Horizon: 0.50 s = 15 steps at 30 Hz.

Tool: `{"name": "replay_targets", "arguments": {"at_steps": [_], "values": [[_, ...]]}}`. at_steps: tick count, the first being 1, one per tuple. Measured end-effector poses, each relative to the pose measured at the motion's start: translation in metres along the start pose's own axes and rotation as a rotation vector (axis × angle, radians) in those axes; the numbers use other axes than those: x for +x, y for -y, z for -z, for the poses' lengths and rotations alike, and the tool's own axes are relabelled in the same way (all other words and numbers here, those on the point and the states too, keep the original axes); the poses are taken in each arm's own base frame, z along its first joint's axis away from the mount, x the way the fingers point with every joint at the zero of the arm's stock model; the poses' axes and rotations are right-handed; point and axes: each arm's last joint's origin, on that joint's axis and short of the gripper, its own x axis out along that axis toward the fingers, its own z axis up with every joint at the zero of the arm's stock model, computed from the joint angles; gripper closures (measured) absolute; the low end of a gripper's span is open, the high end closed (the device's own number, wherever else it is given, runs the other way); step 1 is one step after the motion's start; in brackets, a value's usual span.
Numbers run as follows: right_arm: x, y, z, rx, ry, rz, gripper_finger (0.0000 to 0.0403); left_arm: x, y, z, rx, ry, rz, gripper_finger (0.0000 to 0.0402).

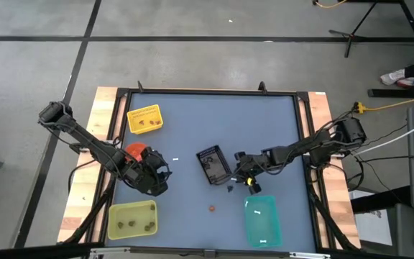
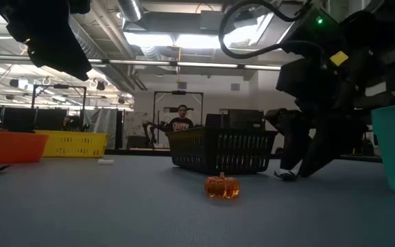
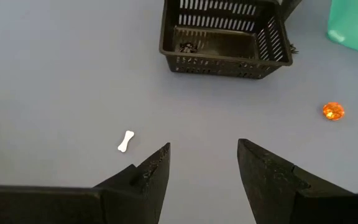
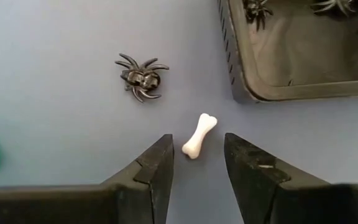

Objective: Sort Halloween decoration
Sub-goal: Put the white bone toy into the green bin

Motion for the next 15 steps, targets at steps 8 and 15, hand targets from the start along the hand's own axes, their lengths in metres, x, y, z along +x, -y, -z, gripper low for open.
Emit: {"name": "replay_targets", "arguments": {"at_steps": [8,15], "values": [[0.0001,0.0003,0.0000,0.000,-0.002,0.009,0.0259,0.0000,0.0005,-0.0004,-0.004,0.003,0.005,0.0230],[0.0003,0.0001,0.0002,0.005,-0.003,0.009,0.0281,0.0000,0.0005,-0.0004,-0.004,0.003,0.004,0.0230]]}}
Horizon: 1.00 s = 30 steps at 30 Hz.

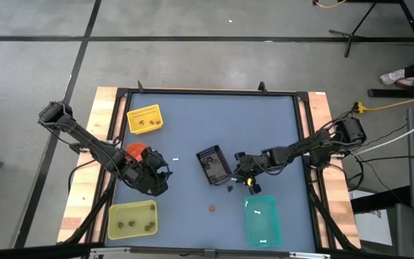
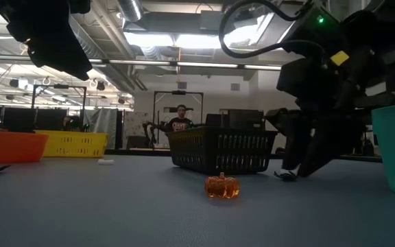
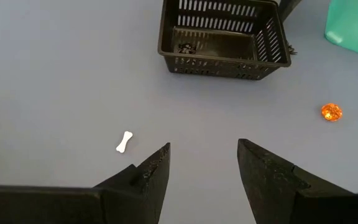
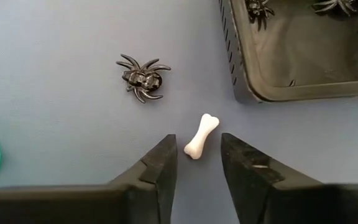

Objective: Sort Halloween decoration
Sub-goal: Put the white bone toy into the green bin

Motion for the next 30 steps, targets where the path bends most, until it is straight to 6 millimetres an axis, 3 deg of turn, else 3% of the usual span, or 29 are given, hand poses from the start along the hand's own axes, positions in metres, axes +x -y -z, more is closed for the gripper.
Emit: {"name": "replay_targets", "arguments": {"at_steps": [13,30], "values": [[0.0002,0.0002,0.0000,0.002,0.001,0.003,0.0386,0.0000,0.0000,0.0000,0.000,0.000,0.000,0.0230],[-0.0016,-0.0003,-0.0006,0.004,0.002,-0.017,0.0378,0.0000,0.0000,0.0000,0.000,0.000,0.000,0.0230]]}}
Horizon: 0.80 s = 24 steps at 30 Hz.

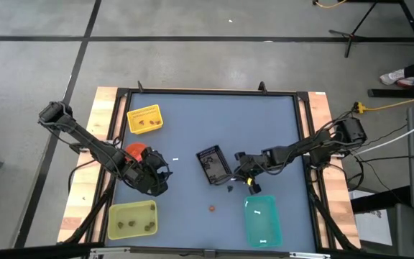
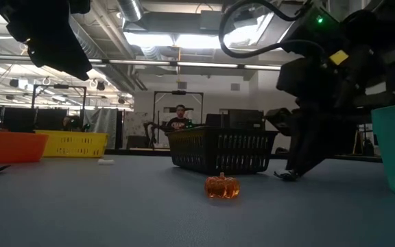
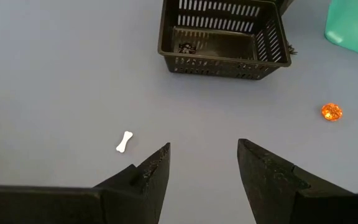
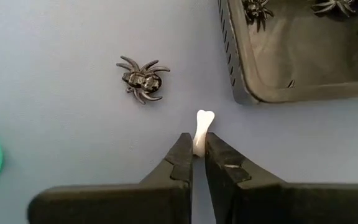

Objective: Sort Halloween decoration
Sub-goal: Put the white bone toy into the green bin

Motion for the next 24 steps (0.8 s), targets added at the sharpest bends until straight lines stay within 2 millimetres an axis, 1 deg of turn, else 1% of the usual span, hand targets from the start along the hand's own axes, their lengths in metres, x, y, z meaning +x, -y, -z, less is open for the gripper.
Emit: {"name": "replay_targets", "arguments": {"at_steps": [7,12,16,21,24], "values": [[-0.011,-0.001,-0.003,-0.001,0.010,-0.007,0.0378,0.000,0.000,0.000,0.000,0.000,0.000,0.0230],[-0.024,-0.002,-0.008,0.008,-0.060,-0.024,0.0378,0.000,0.000,0.000,0.000,0.000,0.000,0.0230],[-0.035,-0.002,-0.017,0.038,-0.098,-0.033,0.0378,0.000,0.000,0.000,-0.001,0.000,0.001,0.0230],[-0.049,-0.001,-0.034,0.095,-0.134,-0.068,0.0378,0.000,0.000,0.000,-0.001,0.000,0.001,0.0230],[-0.056,-0.007,-0.044,0.113,-0.157,-0.101,0.0378,0.000,0.000,0.000,-0.002,0.001,0.002,0.0230]]}}
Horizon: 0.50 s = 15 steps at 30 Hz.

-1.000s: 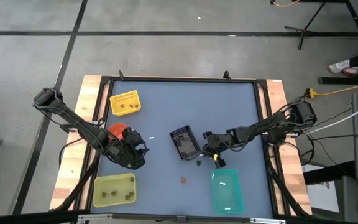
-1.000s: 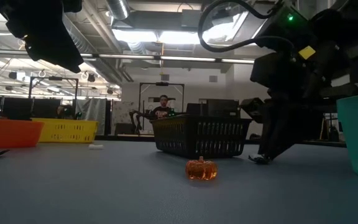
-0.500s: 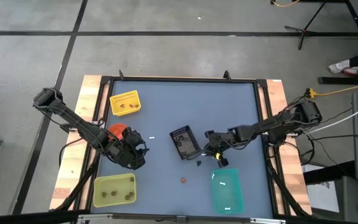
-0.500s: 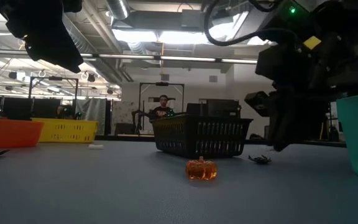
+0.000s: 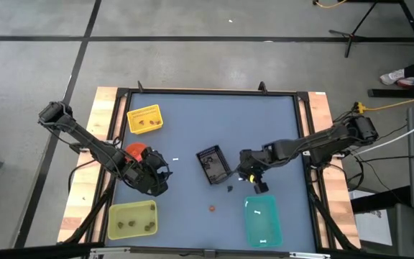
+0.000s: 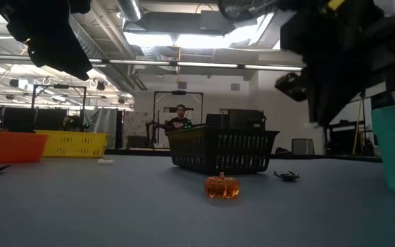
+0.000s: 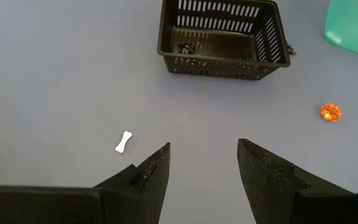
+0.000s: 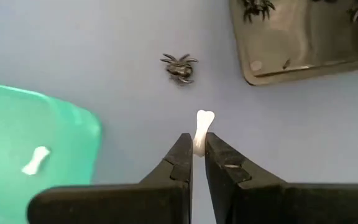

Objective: Sort Halloween decoration
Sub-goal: Put the white bone toy into the green bin

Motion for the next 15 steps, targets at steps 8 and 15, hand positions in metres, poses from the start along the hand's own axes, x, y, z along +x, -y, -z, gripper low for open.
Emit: {"name": "replay_targets", "arguments": {"at_steps": [8,15], "values": [[-0.017,-0.048,-0.029,-0.086,0.044,-0.089,0.0378,0.000,0.000,0.000,0.000,0.000,0.000,0.0230],[-0.023,-0.091,-0.033,0.047,0.034,-0.167,0.0378,0.000,0.000,0.000,0.000,0.000,0.000,0.0230]]}}
